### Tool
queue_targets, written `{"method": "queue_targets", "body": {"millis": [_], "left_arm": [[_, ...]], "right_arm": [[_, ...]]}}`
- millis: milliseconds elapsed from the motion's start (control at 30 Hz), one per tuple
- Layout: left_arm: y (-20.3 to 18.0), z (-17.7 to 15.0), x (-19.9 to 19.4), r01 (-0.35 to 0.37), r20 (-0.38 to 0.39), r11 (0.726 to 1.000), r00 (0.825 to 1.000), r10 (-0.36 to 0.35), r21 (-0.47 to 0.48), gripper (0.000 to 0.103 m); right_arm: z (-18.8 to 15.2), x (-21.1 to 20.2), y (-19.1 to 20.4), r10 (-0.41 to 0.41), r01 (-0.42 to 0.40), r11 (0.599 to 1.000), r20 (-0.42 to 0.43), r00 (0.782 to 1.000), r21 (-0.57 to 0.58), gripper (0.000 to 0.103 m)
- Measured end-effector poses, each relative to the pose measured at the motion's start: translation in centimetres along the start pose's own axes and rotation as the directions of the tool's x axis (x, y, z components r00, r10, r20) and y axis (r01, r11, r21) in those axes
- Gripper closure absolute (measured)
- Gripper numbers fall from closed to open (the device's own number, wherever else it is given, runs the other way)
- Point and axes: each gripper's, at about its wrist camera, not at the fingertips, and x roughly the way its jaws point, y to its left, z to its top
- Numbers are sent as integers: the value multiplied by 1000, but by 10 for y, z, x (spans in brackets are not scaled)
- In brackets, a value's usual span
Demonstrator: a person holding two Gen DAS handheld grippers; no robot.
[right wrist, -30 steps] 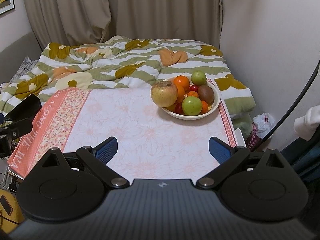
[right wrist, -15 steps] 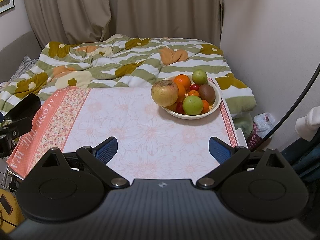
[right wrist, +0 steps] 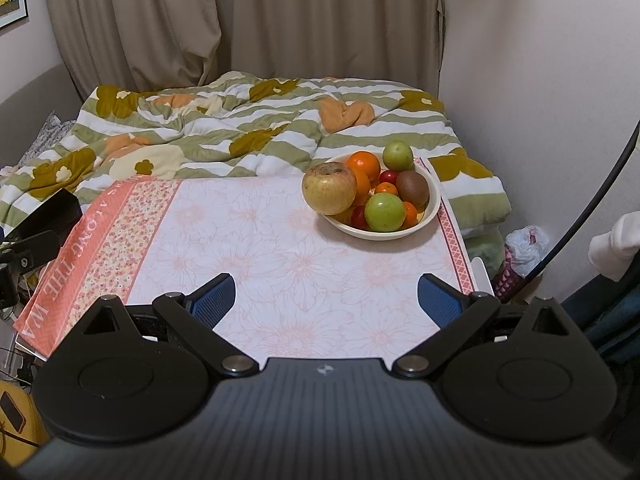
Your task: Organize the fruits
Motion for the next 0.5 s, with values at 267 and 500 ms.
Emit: {"method": "queue_targets", "body": {"millis": [267, 500], "left_arm": [[0, -2, -4, 8, 9, 1000, 1000, -8, -3, 0], [2, -3, -8, 7, 23, 1000, 1000, -7, 1, 0]], "right_arm": [[-1, -1, 2, -3, 3, 1000, 4, 1000, 2, 0], [0, -1, 1, -3, 3, 1000, 3, 1000, 1, 0]]}}
